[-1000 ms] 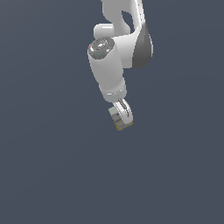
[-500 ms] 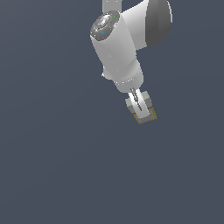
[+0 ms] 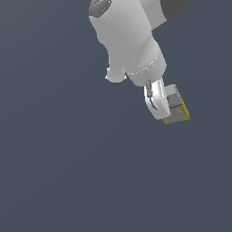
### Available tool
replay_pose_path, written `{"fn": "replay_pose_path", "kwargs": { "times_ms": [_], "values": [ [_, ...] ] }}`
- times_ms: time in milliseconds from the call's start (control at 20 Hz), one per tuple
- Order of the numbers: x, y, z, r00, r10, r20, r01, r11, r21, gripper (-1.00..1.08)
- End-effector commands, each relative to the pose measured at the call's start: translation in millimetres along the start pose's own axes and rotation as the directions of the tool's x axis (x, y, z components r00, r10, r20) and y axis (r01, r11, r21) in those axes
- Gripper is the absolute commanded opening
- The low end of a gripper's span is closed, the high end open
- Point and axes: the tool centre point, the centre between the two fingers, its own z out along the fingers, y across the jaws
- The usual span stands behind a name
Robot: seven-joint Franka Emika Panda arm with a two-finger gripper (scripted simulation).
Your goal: Pick up the object and move it to a goal position.
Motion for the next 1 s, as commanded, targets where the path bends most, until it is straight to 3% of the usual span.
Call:
{"fn": "replay_pose_path", "kwargs": {
  "times_ms": [0, 350, 650, 950],
  "values": [
    [-17.5, -7.3, -10.2, 0.997, 0.056, 0.048, -0.056, 0.998, 0.007, -1.00],
    [-57.7, -32.2, -41.3, 0.965, 0.199, 0.173, -0.205, 0.979, 0.018, -1.00],
    [-82.8, -55.8, -69.8, 0.913, 0.306, 0.270, -0.321, 0.947, 0.015, -1.00],
    [-96.3, -74.2, -91.4, 0.864, 0.375, 0.335, -0.400, 0.916, 0.008, -1.00]
  ]
}}
